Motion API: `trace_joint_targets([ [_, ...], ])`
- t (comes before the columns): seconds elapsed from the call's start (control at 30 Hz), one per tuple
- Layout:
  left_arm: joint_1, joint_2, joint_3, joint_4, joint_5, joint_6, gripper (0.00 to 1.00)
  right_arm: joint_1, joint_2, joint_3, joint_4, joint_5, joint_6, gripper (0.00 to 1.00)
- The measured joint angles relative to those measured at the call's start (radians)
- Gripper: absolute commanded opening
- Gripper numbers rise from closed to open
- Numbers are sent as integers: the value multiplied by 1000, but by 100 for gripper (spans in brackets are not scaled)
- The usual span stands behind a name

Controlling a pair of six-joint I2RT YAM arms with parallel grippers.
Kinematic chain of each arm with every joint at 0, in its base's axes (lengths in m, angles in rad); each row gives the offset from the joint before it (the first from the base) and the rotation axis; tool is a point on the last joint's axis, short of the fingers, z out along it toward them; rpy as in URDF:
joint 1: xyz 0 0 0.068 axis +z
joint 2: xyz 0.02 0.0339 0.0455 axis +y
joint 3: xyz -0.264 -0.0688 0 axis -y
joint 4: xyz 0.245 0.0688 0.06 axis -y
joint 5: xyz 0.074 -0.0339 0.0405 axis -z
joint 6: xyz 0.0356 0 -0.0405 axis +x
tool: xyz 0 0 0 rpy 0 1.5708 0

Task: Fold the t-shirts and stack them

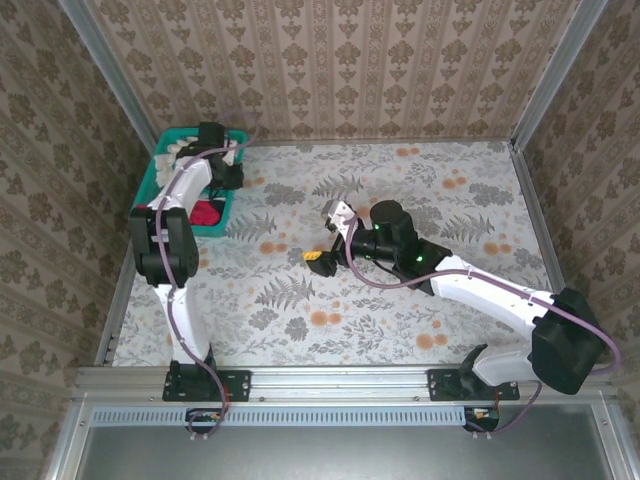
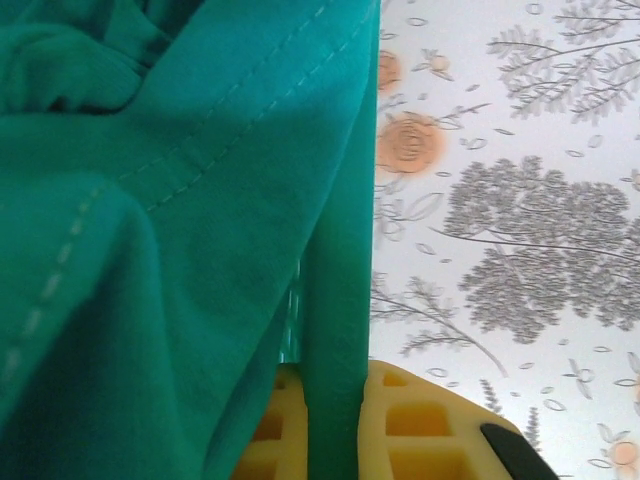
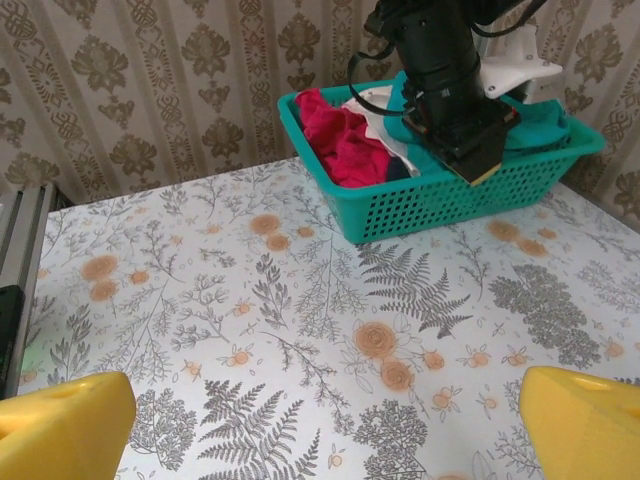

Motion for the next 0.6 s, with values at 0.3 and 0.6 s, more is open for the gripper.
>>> trace_joint_targets([
  [0.3, 87, 150, 232, -68, 51, 24, 5, 13, 3, 9, 0, 8, 0, 100],
  [0.6, 93, 229, 364, -119, 46, 33, 6, 20, 3, 10, 0, 27, 0, 100],
])
